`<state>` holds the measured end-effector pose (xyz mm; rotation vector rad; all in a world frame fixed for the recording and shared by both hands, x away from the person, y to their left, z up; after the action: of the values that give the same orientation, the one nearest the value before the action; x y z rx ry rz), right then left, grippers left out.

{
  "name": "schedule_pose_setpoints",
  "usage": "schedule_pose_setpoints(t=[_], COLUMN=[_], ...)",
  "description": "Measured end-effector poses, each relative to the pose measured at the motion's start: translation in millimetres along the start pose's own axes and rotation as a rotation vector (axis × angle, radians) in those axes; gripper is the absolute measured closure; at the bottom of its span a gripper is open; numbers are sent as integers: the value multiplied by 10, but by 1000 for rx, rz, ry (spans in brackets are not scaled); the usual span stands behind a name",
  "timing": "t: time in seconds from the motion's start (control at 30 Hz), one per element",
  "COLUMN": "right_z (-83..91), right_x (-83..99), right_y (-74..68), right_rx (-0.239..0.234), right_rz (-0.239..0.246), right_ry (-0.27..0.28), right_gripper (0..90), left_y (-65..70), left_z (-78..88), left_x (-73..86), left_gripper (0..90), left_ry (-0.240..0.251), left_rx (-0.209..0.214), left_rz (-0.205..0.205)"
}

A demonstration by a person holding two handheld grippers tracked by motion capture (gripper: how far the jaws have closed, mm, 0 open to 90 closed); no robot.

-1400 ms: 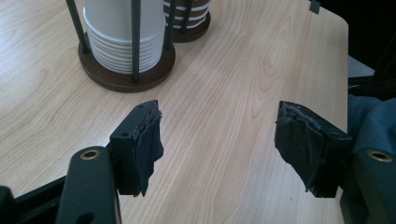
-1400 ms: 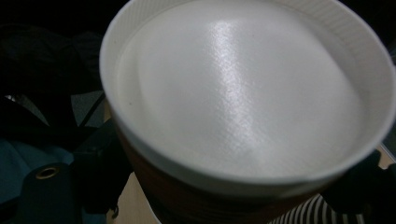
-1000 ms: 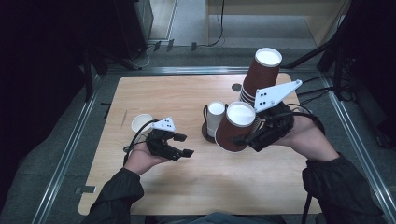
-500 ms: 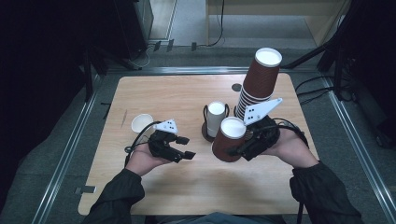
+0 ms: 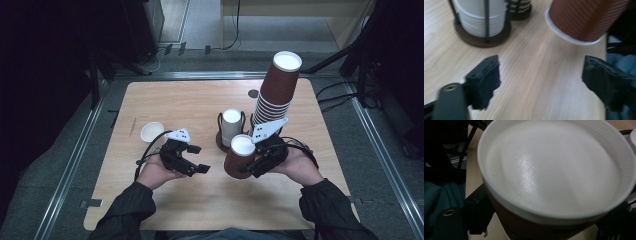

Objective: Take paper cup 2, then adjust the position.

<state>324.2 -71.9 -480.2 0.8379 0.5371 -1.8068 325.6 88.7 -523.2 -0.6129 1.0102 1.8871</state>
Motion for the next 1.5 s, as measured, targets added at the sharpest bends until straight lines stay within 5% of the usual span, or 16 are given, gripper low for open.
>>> schedule_pose_setpoints(t=[0.47,1.07,1.5], right_z=[-265,-391,-404], right_x=[91,11,-119], right_y=[-20,-49,-142], right_rx=[-35,-67,-99], right_rz=[-17,-46,-71], right_ry=[18,94,165], right_gripper=[170,171,174], left_y=[25,128,165], left_z=[-64,-310,-441], left_x=[-6,-37,-52], left_gripper=[126,77,38], left_ry=[15,1,-13], left_rx=[16,94,91], left_rz=[-29,-62,-103])
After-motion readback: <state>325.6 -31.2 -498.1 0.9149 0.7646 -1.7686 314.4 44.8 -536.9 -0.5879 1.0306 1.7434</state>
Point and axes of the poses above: each handheld gripper's, and its own axes: z roughly backward along the jaws, x roughly out of its underside, y roughly to its right, the point moved 9 cm from there along -z, roughly forward along the jaws, and after that the axes turned 11 degrees about x, right-handed, at the moved point
